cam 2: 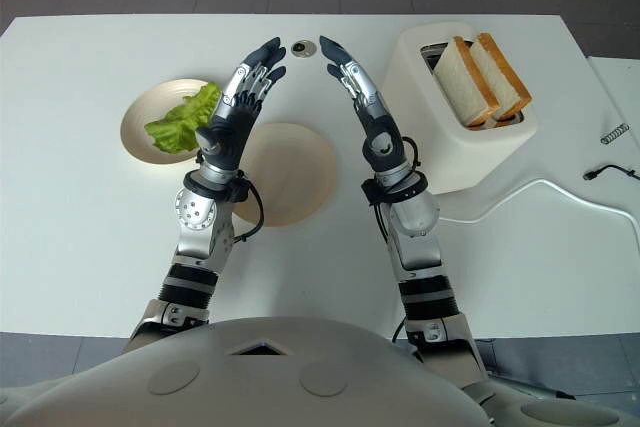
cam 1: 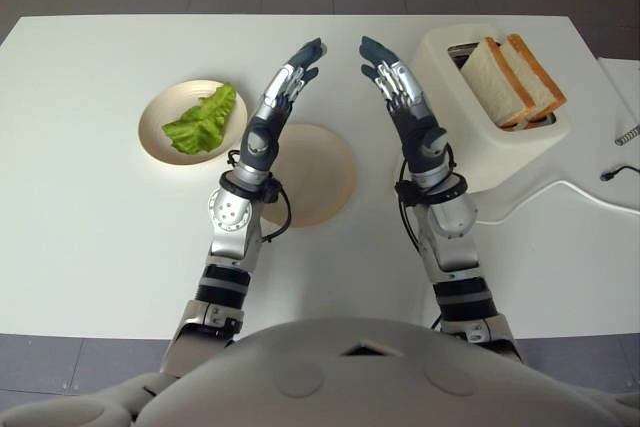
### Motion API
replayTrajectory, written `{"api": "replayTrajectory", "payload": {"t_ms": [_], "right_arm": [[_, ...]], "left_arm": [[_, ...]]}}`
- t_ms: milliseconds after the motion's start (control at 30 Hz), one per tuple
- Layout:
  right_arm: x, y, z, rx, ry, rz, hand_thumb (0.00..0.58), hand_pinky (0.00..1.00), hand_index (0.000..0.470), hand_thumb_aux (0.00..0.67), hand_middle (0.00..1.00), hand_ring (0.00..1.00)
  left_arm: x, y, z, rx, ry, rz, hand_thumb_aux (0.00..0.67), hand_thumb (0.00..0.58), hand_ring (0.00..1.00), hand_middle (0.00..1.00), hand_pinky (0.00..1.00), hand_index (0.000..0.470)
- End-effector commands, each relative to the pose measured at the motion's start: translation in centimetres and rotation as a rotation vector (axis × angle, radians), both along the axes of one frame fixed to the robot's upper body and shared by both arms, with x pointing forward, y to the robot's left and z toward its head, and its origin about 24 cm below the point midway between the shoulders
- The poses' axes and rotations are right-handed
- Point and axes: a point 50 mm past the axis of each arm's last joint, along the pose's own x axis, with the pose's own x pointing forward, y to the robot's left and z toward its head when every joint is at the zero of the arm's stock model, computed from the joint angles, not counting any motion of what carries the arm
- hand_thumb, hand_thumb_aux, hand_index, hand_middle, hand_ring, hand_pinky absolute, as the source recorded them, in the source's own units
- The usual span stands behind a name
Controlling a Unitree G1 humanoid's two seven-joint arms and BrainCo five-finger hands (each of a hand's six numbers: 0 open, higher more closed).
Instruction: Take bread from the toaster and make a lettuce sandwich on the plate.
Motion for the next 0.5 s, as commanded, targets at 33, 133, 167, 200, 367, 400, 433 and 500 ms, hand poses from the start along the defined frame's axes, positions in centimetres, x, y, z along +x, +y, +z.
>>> {"api": "replayTrajectory", "payload": {"t_ms": [33, 133, 167, 200, 367, 400, 433, 500], "right_arm": [[0.3, -0.2, 0.2, -0.001, -0.020, -0.011, 0.000, 0.00, 0.000, 0.000, 0.00, 0.00], [0.4, -0.4, 0.1, -0.001, -0.018, -0.023, 0.000, 0.00, 0.000, 0.000, 0.00, 0.00], [0.4, -0.4, 0.1, -0.014, -0.022, -0.020, 0.000, 0.00, 0.000, 0.000, 0.00, 0.00], [0.3, -0.4, 0.2, -0.019, -0.026, -0.018, 0.000, 0.00, 0.000, 0.000, 0.00, 0.00], [-1.1, -3.6, 4.5, 0.008, -0.166, -0.064, 0.000, 0.00, 0.000, 0.000, 0.00, 0.00], [-1.3, -4.7, 5.5, -0.005, -0.193, -0.085, 0.000, 0.00, 0.000, 0.000, 0.00, 0.00], [-1.7, -5.8, 6.5, -0.024, -0.222, -0.113, 0.000, 0.00, 0.000, 0.000, 0.00, 0.00], [-2.3, -8.0, 8.0, -0.072, -0.273, -0.192, 0.000, 0.00, 0.000, 0.000, 0.00, 0.00]], "left_arm": [[0.2, -1.0, -0.5, 0.023, 0.000, -0.023, 0.000, 0.000, 0.00, 0.00, 0.00, 0.000], [0.3, -0.6, -0.4, -0.020, 0.017, -0.013, 0.000, 0.000, 0.00, 0.00, 0.00, 0.000], [0.3, -0.6, -0.4, -0.023, 0.020, -0.011, 0.000, 0.000, 0.00, 0.00, 0.00, 0.000], [0.3, -0.6, -0.4, -0.020, 0.019, -0.013, 0.000, 0.000, 0.00, 0.00, 0.00, 0.000], [0.2, -0.5, 0.0, -0.025, 0.008, -0.019, 0.000, 0.000, 0.00, 0.00, 0.00, 0.000], [0.2, -0.4, 0.0, -0.027, 0.010, -0.019, 0.000, 0.000, 0.00, 0.00, 0.00, 0.000], [0.3, -0.5, -0.1, -0.025, 0.010, -0.020, 0.000, 0.000, 0.00, 0.00, 0.00, 0.000], [0.3, -0.5, -0.1, -0.021, 0.011, -0.026, 0.000, 0.000, 0.00, 0.00, 0.00, 0.000]]}}
